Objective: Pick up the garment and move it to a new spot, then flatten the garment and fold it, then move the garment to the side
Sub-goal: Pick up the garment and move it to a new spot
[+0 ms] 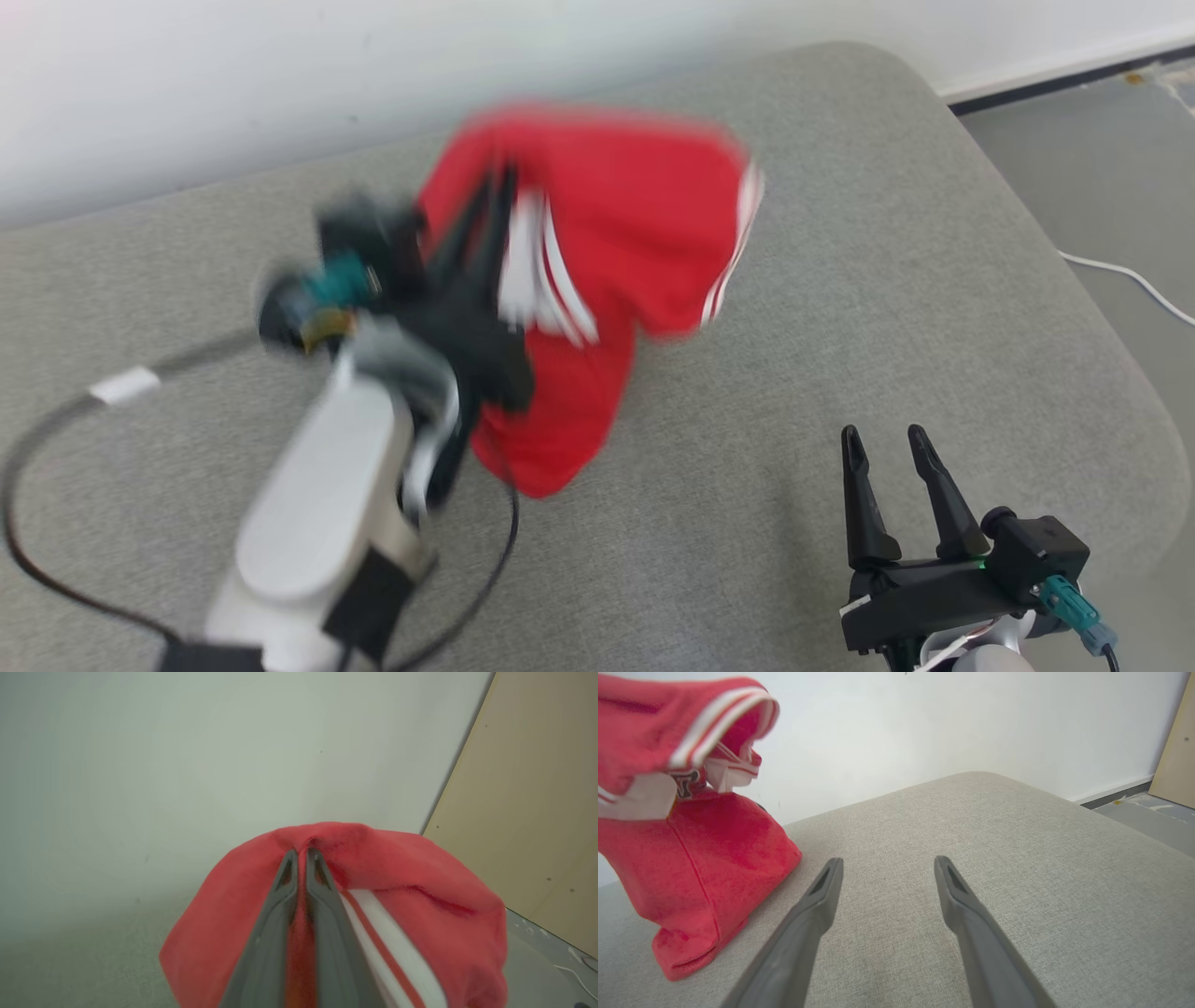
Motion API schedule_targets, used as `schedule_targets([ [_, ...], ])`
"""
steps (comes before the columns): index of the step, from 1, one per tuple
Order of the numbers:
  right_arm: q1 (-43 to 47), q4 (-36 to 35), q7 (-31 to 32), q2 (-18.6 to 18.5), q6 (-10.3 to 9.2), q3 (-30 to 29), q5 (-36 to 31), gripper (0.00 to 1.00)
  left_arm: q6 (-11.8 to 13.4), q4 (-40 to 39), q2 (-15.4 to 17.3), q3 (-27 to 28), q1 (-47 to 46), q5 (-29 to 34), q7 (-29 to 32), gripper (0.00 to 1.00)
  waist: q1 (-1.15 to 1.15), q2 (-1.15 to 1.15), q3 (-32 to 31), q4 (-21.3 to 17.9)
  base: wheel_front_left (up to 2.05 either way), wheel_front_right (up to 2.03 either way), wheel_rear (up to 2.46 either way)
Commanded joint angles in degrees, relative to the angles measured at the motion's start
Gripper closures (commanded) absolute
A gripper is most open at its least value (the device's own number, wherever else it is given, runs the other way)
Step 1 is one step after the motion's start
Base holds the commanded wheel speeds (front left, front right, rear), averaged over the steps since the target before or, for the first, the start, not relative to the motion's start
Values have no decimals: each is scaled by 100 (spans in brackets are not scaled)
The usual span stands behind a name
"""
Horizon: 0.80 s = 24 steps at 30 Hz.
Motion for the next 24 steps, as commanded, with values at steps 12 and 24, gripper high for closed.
schedule_targets([
  [12, -21, 2, -5, 13, -12, -28, -72, 0, -203, 1679, -154, -524, 606, -41, -645, 0, 0, 0, -6, 60, 0, 0, 0],
  [24, 414, -61, -5, 12, -12, -189, -261, 0, 71, 607, 303, -355, 740, 76, -1381, 0, 0, 0, -772, 870, 0, 0, 0],
])
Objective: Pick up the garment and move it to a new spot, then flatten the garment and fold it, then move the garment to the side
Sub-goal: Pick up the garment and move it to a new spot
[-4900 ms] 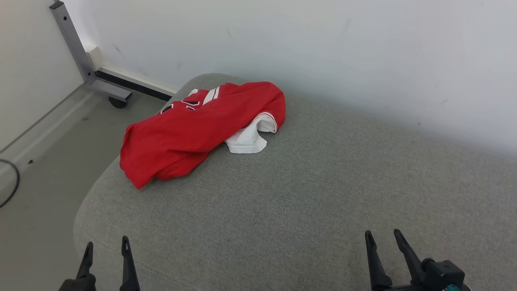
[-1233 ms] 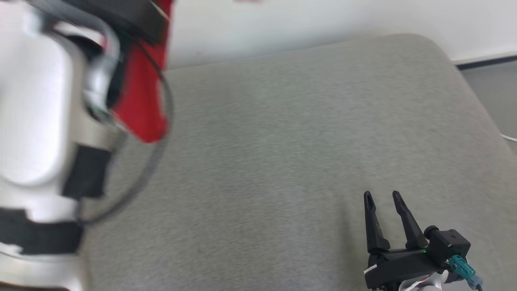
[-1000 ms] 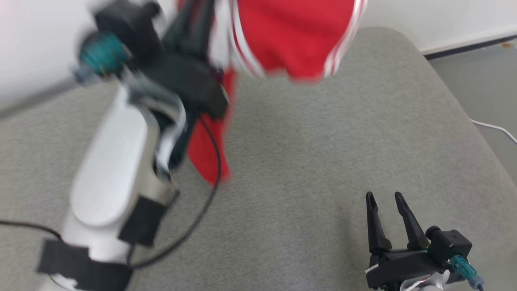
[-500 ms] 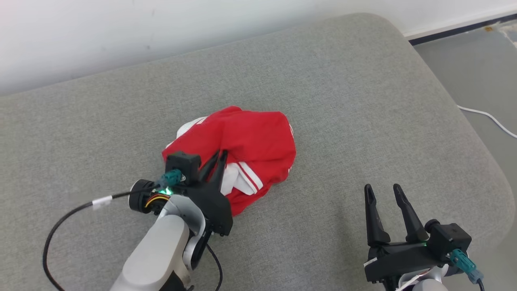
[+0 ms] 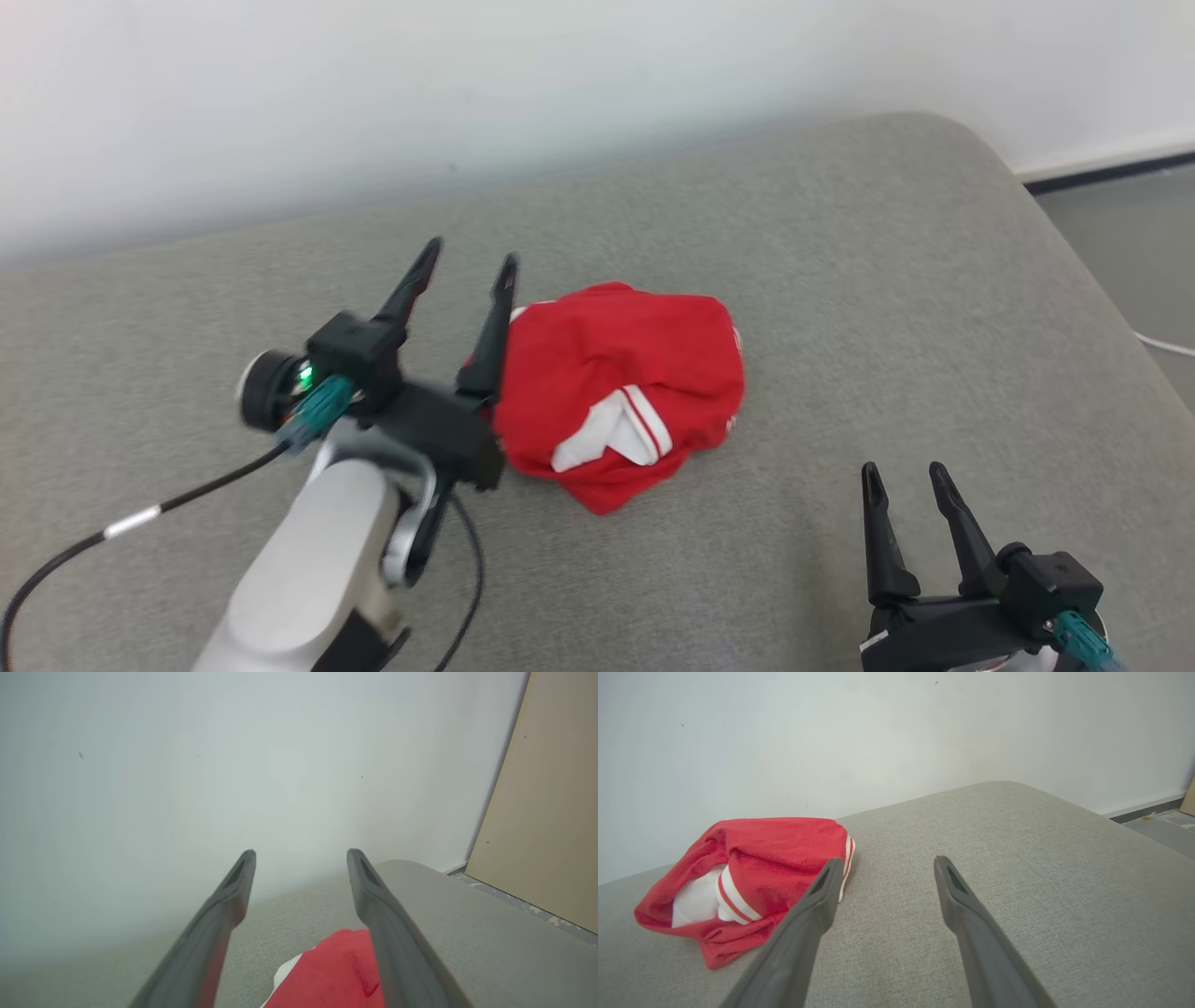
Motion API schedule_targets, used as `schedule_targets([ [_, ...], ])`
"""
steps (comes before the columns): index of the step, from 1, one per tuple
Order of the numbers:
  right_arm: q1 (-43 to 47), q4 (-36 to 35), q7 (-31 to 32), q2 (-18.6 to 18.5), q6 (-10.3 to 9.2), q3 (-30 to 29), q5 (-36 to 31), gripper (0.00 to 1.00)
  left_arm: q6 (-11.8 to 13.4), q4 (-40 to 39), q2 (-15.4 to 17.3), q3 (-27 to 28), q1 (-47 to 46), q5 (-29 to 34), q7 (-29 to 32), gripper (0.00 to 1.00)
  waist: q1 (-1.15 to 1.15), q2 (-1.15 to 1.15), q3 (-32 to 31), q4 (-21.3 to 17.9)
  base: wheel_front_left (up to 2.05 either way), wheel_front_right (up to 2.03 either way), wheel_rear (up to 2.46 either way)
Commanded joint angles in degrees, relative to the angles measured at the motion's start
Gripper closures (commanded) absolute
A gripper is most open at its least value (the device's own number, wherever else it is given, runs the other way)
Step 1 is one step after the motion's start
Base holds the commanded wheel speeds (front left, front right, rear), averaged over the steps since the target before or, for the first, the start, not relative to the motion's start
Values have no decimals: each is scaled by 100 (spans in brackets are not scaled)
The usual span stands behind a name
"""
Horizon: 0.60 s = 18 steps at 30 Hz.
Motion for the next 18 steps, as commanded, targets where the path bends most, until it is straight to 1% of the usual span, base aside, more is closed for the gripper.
schedule_targets([
  [1, 94, -29, -3, 7, -12, -31, -47, 0, 75, -166, 161, 52, 242, 60, -53, 0, 0, 0, -333, 387, 0, 0, 0],
  [6, 223, -98, 8, 7, -12, -67, -96, 0, 331, -739, 599, 347, 905, 155, -112, 0, 0, 0, -506, 644, 0, 0, 0],
  [10, 326, -135, 26, 7, -12, -104, -84, 0, 517, -1233, 857, 607, 1570, 188, -129, 0, 0, 0, -612, 811, 0, 0, 0],
  [13, 377, -143, 33, 8, -12, -116, -83, 0, 663, -1464, 1054, 731, 2064, 230, -127, 0, 0, 0, -663, 900, 0, 0, 0],
  [18, 455, -184, 50, 6, -12, -137, -93, 0, 911, -1871, 1242, 887, 2759, 240, -129, 0, 0, 0, -743, 1005, 0, 0, 0],
])
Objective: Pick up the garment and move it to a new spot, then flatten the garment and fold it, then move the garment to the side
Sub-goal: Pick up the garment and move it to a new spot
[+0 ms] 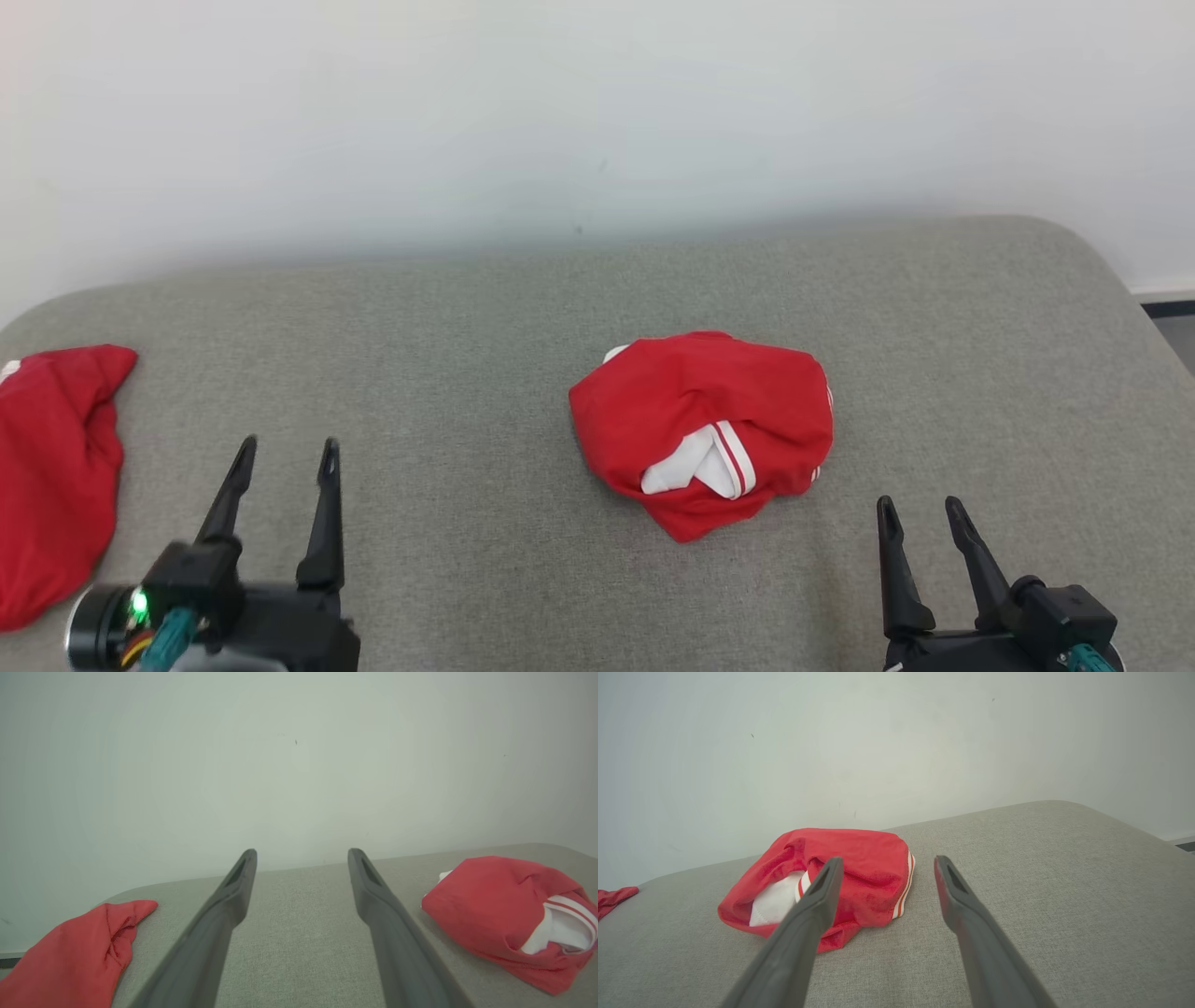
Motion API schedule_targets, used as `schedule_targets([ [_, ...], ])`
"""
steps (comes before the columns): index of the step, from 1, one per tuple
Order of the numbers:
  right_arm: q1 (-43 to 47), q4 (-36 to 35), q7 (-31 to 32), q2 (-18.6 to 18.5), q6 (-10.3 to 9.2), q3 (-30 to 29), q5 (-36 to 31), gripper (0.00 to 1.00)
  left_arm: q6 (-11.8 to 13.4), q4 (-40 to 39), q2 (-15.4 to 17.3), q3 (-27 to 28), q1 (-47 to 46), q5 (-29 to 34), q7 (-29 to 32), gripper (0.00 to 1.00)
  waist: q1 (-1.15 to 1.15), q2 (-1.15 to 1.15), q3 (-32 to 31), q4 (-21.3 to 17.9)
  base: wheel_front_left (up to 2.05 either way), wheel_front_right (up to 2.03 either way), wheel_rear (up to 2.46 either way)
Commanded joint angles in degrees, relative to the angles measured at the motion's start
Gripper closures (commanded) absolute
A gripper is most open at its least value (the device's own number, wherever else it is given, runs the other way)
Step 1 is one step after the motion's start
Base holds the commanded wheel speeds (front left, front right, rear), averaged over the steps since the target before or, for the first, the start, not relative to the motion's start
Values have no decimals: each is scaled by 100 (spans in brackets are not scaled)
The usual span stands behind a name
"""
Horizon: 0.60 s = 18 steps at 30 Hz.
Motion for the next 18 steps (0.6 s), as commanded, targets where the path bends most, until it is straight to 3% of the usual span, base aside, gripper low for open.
schedule_targets([
  [1, 79, -22, 0, 3, -12, -4, -37, 0, 110, -163, 39, 80, 282, 23, -18, 0, 1, 0, -101, 103, 0, 0, 0],
  [9, 167, -49, 19, 3, -12, -28, -44, 0, 455, -594, -2, 314, 1158, 149, -19, 0, 1, 0, -156, 170, 0, 0, 0],
  [18, 202, -74, 64, 3, -12, -50, -78, 0, 544, -731, -81, 462, 1474, 85, -20, 0, 1, 0, -192, 191, 0, 0, 0],
])
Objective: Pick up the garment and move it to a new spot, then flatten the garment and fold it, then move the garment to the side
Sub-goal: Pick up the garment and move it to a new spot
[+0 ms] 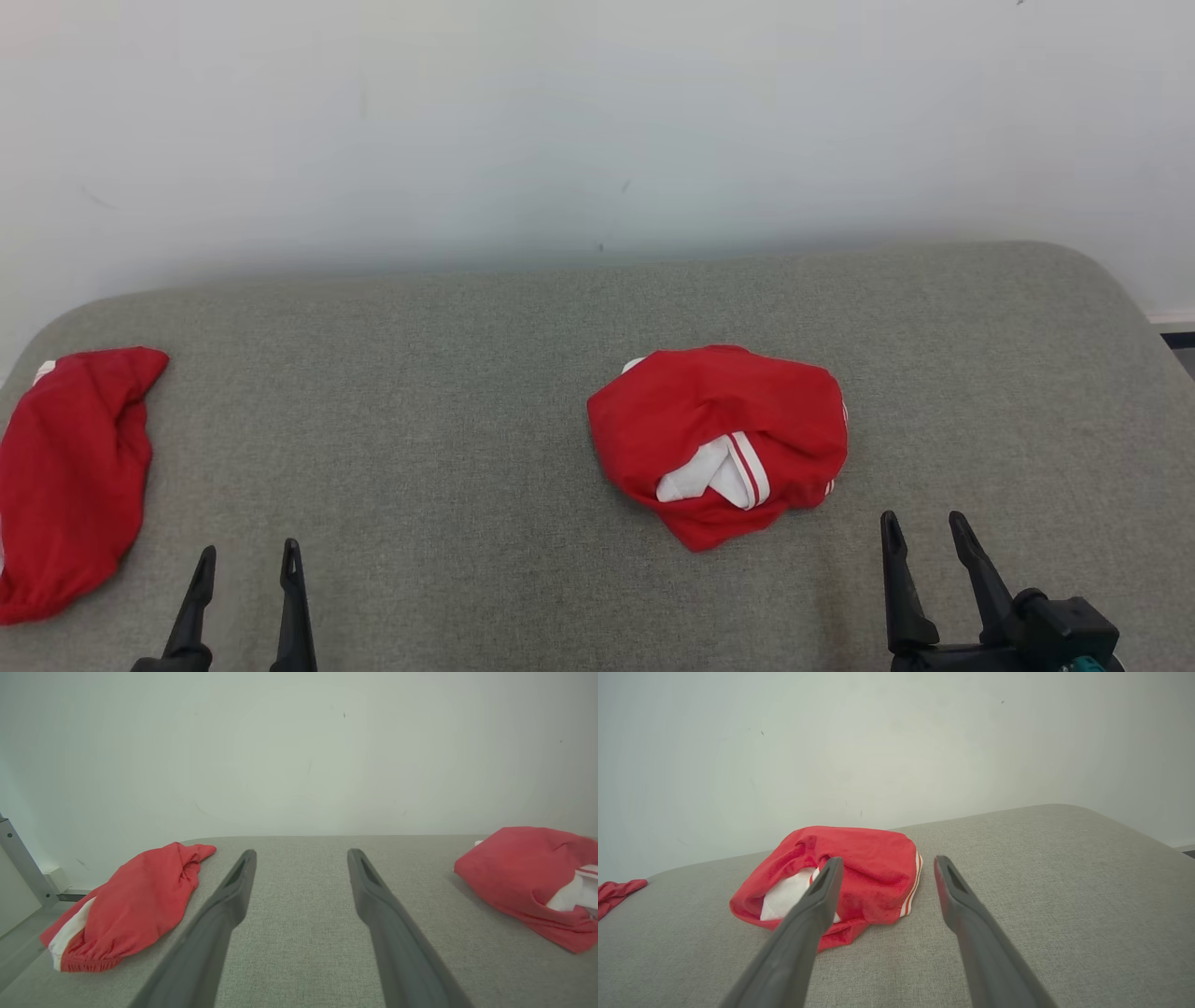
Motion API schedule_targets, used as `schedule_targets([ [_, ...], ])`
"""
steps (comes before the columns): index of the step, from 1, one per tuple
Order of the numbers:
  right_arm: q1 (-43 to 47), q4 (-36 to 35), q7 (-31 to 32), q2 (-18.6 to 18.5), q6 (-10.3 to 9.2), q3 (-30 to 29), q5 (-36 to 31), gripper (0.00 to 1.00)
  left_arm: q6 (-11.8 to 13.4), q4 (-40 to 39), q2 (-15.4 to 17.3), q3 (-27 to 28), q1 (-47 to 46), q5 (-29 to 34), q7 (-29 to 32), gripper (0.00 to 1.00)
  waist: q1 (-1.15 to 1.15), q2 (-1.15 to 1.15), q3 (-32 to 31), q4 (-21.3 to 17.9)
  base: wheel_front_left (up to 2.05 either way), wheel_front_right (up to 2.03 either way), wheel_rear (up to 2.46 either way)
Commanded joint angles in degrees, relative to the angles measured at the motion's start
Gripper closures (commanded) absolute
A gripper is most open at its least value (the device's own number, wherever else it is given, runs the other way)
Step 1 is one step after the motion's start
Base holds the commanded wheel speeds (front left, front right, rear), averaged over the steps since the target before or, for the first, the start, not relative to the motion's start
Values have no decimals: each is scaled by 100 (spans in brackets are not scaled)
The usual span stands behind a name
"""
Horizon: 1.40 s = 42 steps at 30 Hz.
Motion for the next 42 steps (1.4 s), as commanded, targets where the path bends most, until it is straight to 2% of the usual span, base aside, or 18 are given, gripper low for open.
schedule_targets([
  [1, 41, -17, 16, 5, -12, 0, -12, 0, 27, -56, -37, 45, 108, -44, -19, 0, 0, 0, -2, -3, 0, 0, 0],
  [42, 102, -47, 157, 6, -12, 124, -62, 0, -161, 65, -100, 266, 122, 151, -20, 0, 0, 0, -8, 20, 0, 0, 0],
])
